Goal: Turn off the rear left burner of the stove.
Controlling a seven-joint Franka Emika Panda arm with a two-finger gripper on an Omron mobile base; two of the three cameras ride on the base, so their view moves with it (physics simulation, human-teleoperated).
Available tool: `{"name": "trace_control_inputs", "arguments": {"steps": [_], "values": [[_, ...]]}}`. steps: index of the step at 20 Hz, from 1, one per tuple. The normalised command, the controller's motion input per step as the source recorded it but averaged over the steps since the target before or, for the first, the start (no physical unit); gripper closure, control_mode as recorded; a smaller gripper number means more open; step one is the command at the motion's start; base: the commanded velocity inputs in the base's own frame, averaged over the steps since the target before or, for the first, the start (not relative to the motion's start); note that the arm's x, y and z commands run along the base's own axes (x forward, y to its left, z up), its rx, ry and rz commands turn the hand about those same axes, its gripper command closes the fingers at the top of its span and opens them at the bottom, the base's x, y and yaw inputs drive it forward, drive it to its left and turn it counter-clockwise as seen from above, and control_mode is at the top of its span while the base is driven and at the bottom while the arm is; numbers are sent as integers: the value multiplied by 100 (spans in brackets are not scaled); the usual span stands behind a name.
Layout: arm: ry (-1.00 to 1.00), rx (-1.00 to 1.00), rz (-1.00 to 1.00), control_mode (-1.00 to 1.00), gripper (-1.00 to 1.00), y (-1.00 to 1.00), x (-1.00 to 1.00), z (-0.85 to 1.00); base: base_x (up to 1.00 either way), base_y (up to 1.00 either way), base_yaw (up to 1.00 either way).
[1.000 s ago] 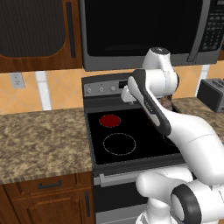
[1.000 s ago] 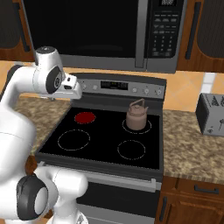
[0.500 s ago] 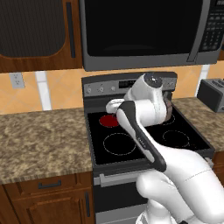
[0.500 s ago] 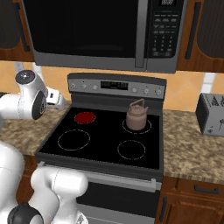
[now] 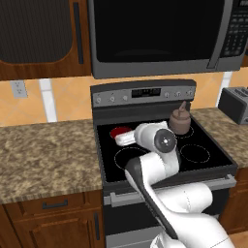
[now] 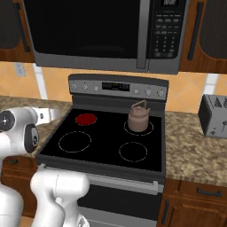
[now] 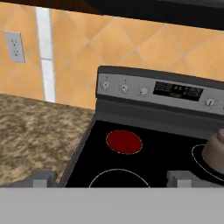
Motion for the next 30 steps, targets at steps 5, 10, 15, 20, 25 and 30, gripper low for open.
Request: {"name": "trace_control_inputs", "arguments": {"steps": [5,10,15,20,25,30], "values": [[-38,-15,0,-100,-100,0,-14,-1,0,0,0],[-27,-7,0,-100,-100,-1,1,3,0,0,0],[-7,0,0,-100,-100,-19,35,0,0,0,0],[-5,0,0,-100,-100,-18,46,0,0,0,0],[-4,0,0,-100,-100,-12,63,0,0,0,0],[0,0,0,-100,-100,-1,79,0,0,0,0]]}}
